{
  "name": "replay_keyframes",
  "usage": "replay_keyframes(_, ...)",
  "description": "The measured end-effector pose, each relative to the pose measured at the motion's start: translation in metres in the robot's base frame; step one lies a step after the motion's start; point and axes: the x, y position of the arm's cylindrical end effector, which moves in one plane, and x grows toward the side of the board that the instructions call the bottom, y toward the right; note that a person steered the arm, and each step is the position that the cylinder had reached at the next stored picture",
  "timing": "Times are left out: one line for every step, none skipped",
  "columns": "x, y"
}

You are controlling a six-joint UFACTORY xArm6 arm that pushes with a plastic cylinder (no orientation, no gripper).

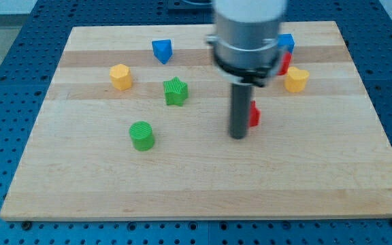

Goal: Move the red star towards right

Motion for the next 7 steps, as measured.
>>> replay_keyframes(-0.013,0.017)
replay_keyframes(-0.024,0.013)
replay_keyframes(0.013,-0.03)
replay_keyframes(-0.009,-0.074)
replay_keyframes(-0.03,-0.066)
replay_keyframes(-0.042,-0.065)
replay_keyframes(-0.059,-0.058)
